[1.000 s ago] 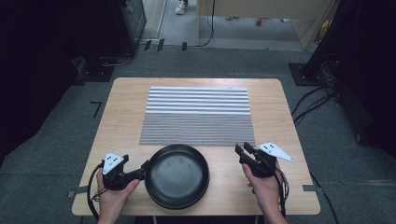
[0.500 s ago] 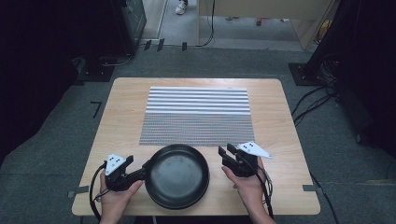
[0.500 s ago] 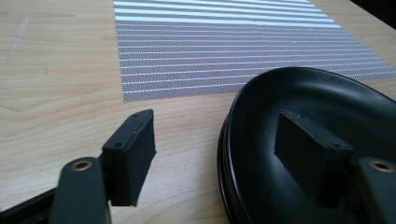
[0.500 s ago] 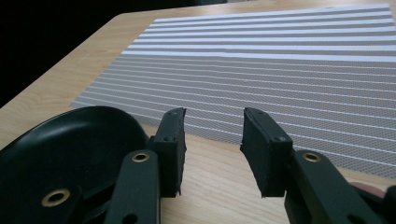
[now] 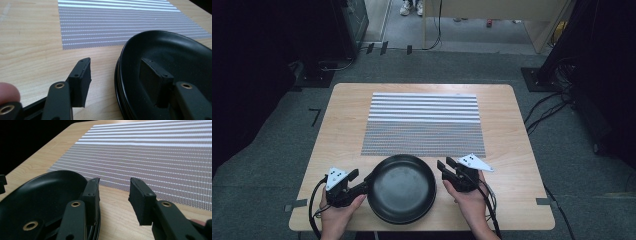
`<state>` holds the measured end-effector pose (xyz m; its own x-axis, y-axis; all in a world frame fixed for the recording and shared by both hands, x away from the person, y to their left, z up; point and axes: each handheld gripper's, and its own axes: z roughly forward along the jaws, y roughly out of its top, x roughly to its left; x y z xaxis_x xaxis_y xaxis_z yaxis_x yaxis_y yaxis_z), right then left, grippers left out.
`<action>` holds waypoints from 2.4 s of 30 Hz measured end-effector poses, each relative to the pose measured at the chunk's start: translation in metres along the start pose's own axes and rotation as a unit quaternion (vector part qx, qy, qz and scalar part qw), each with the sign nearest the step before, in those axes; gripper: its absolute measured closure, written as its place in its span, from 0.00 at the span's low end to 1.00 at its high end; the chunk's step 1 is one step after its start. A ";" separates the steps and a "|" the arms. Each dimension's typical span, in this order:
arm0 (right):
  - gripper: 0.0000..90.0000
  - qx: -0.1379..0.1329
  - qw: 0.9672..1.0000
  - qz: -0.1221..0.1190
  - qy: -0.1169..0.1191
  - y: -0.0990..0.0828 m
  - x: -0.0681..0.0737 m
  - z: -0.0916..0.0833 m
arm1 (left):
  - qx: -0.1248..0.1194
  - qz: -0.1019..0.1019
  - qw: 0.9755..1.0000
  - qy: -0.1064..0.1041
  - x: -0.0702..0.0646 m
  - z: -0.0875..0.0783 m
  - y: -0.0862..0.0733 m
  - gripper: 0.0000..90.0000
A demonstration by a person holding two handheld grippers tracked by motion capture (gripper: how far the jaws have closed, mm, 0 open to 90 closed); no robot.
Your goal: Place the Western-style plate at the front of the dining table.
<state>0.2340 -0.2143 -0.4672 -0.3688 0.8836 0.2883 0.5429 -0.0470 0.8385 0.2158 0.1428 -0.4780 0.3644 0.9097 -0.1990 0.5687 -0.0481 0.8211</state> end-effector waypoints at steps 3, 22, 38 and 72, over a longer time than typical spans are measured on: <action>0.68 0.001 1.000 0.010 0.012 -0.004 0.000 0.003 | 0.001 0.000 1.000 -0.004 0.001 0.001 -0.004 0.51; 0.74 0.063 0.995 0.039 0.060 -0.024 0.013 0.022 | 0.011 0.003 1.000 -0.012 -0.009 0.002 -0.014 0.61; 0.87 0.062 0.991 0.100 0.067 -0.029 0.000 0.019 | 0.035 0.004 0.999 -0.024 -0.009 0.006 -0.016 0.67; 0.95 0.040 0.992 0.121 0.027 -0.039 0.019 0.009 | 0.046 -0.053 0.996 -0.052 -0.003 0.002 -0.018 0.78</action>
<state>0.2129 -0.1916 -0.4988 -0.2597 0.8248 0.5022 0.6772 -0.2152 0.7036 0.2062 0.1403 -0.4936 0.3697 0.8644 -0.3408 0.6721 0.0045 0.7405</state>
